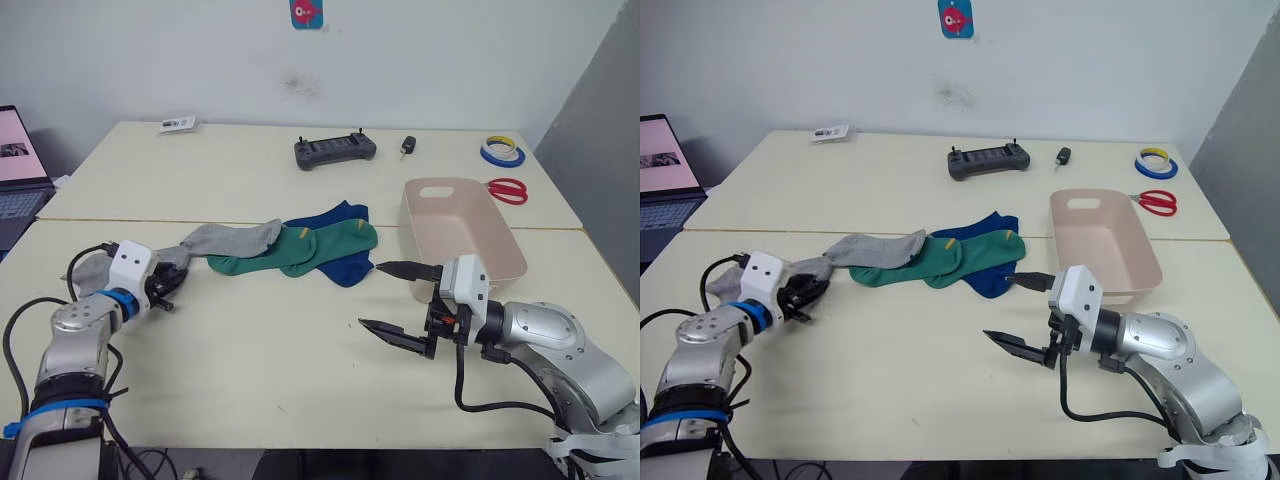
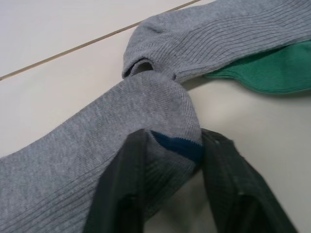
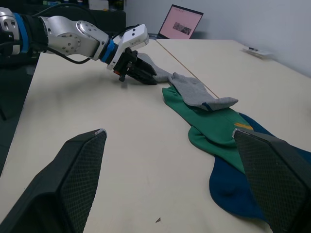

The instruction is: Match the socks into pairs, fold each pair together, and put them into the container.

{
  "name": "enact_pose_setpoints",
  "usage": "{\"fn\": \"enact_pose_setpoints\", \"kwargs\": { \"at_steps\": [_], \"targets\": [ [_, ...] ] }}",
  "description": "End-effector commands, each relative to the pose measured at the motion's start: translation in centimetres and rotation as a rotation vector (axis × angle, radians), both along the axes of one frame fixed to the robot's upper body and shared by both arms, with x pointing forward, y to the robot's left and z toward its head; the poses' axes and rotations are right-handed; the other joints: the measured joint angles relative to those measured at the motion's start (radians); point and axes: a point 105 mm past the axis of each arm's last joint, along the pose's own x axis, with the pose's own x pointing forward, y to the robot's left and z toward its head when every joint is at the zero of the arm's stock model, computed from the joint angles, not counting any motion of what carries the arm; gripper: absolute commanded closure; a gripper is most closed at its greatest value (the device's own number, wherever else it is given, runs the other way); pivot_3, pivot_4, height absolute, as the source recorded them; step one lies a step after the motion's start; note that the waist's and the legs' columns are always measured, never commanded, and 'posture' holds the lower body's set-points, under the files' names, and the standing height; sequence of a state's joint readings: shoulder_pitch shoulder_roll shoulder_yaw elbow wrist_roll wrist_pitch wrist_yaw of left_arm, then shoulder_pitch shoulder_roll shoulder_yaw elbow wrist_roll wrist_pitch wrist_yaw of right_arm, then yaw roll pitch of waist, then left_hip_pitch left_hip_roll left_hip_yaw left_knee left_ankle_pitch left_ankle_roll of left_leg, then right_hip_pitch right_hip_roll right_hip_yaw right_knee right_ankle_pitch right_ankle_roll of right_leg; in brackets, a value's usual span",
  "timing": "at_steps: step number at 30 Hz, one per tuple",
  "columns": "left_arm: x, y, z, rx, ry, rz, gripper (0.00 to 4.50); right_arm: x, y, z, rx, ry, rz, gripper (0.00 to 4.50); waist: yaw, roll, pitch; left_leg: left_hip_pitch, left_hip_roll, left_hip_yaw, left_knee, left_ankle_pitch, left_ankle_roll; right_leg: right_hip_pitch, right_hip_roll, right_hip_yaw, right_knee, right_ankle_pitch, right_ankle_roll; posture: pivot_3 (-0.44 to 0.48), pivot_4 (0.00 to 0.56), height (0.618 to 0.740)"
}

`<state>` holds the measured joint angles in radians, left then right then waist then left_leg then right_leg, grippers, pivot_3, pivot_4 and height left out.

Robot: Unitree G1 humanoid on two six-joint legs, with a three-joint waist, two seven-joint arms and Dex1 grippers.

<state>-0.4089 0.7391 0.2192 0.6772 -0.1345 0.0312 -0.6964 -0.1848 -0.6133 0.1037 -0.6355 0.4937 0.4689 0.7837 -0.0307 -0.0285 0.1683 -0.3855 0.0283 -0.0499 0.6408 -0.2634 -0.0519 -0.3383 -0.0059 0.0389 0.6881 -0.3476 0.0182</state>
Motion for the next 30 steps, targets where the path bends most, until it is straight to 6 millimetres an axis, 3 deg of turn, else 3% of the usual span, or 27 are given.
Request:
{"fn": "enact_pose_setpoints", "kwargs": {
  "at_steps": [1,2,7,13,16,21,25,30],
  "targets": [
    [0.3,0.0,0.1,0.02,-0.011,0.0,4.11,-0.6,0.3,0.9,0.001,-0.045,0.019,0.0,0.001,0.0,0.0,0.0,0.0,0.0,0.0,0.0,0.0,0.0,0.0,0.0,0.0,0.0,0.0,0.0,0.15,0.74],
    [0.3,0.0,0.1,0.019,-0.013,-0.002,4.44,-0.6,0.2,0.9,-0.001,-0.045,0.018,0.0,0.001,0.0,0.0,0.0,0.0,0.0,0.0,0.0,0.0,0.0,0.0,0.0,0.0,0.0,0.0,0.0,0.15,0.74],
    [-0.6,0.5,1.0,0.038,-0.038,-0.028,4.47,-0.6,0.2,0.8,-0.009,-0.047,0.014,0.0,-0.001,0.0,0.0,0.0,0.0,0.0,0.0,0.0,0.0,0.0,0.0,0.0,0.0,0.0,0.0,0.0,0.15,0.74],
    [-4.3,-0.5,1.9,0.038,-0.011,-0.144,4.47,-0.7,0.2,0.6,-0.007,-0.044,0.018,0.0,-0.004,0.0,0.0,0.0,0.001,0.001,0.0,0.0,0.0,-0.001,0.0,0.001,0.0,0.0,0.0,0.0,0.15,0.74],
    [-7.1,-4.0,2.2,-0.035,0.047,-0.33,4.47,-0.7,0.2,0.3,-0.007,-0.038,0.024,0.0,-0.002,0.001,0.001,-0.001,0.001,0.001,0.0,0.0,0.0,-0.001,0.0,0.002,0.0,0.0,0.0,0.0,0.15,0.74],
    [-9.6,-9.6,1.1,-0.128,0.159,-0.525,4.47,-0.8,0.3,0.1,-0.018,-0.034,0.035,0.0,0.006,0.002,0.002,-0.001,0.0,0.0,0.0,0.0,0.0,0.0,-0.001,0.001,-0.001,0.0,0.0,0.0,0.15,0.74],
    [-10.6,-15.7,0.1,-0.189,0.24,-0.712,4.47,-1.8,-0.3,-0.9,-0.097,0.003,0.076,0.0,0.006,0.003,0.002,-0.001,0.0,0.001,0.0,0.0,0.0,0.001,-0.001,0.001,-0.002,0.0,0.0,0.0,0.15,0.74],
    [-9.7,-20.6,-0.6,-0.202,0.266,-0.816,4.47,-2.6,-1.0,-1.3,-0.148,0.027,0.081,0.0,0.004,0.003,0.002,-0.002,0.0,-0.001,0.001,0.0,0.0,0.001,0.001,0.0,-0.004,0.0,0.0,0.0,0.15,0.74]
  ]
}}
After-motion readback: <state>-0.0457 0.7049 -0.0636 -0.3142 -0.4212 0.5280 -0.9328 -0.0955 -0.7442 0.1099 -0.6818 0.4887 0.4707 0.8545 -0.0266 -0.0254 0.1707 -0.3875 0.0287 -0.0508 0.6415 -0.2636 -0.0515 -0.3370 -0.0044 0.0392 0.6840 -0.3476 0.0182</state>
